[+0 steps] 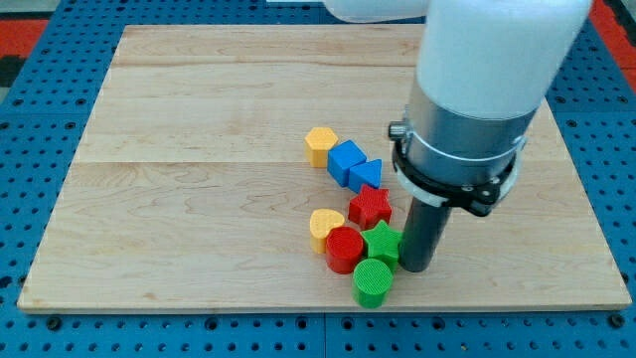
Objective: Move the green circle towards bottom left of the board
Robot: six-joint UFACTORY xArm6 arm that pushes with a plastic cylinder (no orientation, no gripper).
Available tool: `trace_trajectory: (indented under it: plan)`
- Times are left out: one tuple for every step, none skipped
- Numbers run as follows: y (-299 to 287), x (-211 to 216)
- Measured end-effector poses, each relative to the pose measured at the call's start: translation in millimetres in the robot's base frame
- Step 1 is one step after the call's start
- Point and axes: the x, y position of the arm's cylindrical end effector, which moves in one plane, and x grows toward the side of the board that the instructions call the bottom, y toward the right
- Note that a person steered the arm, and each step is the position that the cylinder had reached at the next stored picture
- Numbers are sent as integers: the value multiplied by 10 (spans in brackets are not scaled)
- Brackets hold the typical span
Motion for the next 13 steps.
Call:
trace_trajectory:
  plan:
    - [569, 45]
    - [609, 452]
    - [82, 403]
    - [-682, 202]
    - [-1215, -4]
    - [-1424, -133]
    - [-1202, -67]
    - [-460, 157]
    - [-304, 194]
    - [-268, 215]
    - [-21, 289]
    - [66, 455]
    - [-198, 463]
